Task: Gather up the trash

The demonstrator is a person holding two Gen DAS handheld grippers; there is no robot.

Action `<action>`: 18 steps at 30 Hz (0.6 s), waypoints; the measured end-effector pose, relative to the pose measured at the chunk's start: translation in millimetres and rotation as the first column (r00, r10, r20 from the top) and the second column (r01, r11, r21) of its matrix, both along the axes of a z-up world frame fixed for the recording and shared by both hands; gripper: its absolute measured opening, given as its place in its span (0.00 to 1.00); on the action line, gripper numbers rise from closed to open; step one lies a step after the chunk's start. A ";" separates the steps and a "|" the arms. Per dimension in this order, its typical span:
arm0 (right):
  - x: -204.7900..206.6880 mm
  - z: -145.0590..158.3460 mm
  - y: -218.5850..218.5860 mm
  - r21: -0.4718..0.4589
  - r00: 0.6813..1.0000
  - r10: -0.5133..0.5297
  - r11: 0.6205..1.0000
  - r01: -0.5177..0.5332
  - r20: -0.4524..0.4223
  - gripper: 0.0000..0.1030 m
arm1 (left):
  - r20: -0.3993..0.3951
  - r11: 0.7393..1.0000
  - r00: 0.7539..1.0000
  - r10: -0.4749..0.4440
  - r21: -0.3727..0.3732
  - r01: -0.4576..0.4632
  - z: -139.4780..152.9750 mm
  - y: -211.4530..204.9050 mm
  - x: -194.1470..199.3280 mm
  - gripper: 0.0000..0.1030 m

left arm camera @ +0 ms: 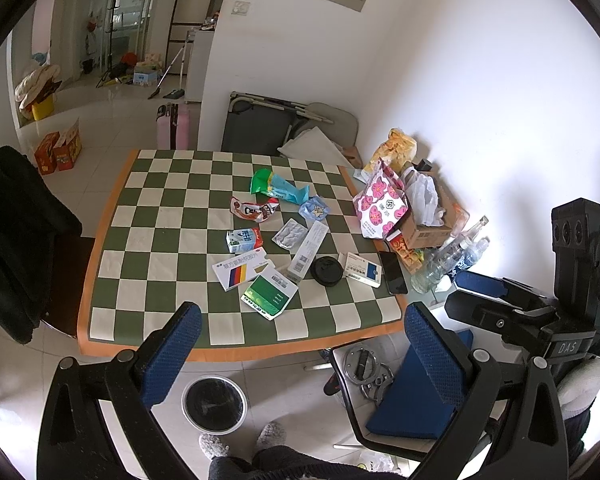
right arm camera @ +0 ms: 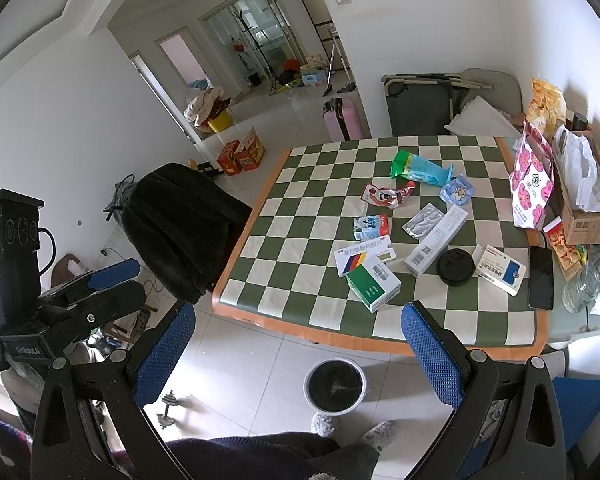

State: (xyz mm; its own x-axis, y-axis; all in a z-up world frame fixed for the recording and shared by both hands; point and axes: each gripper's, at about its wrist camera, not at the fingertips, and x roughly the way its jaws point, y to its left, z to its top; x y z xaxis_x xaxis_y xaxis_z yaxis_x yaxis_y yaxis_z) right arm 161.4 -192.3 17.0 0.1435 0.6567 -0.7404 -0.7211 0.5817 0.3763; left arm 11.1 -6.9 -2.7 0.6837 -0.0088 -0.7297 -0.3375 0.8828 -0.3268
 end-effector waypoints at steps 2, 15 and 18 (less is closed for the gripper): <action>-0.5 -0.1 0.1 -0.002 1.000 0.000 1.000 0.000 0.000 1.00 | -0.001 1.000 1.000 0.000 0.001 0.000 -0.4 -0.4 1.0 1.00; -0.6 0.2 -1.1 -0.002 1.000 0.000 1.000 0.000 0.003 1.00 | 0.001 1.000 1.000 0.001 0.001 -0.001 0.2 -0.2 0.1 1.00; 0.2 -0.4 -2.9 -0.003 1.000 0.000 1.000 0.000 0.002 1.00 | 0.000 1.000 1.000 0.000 0.003 0.000 -0.6 -2.0 2.4 1.00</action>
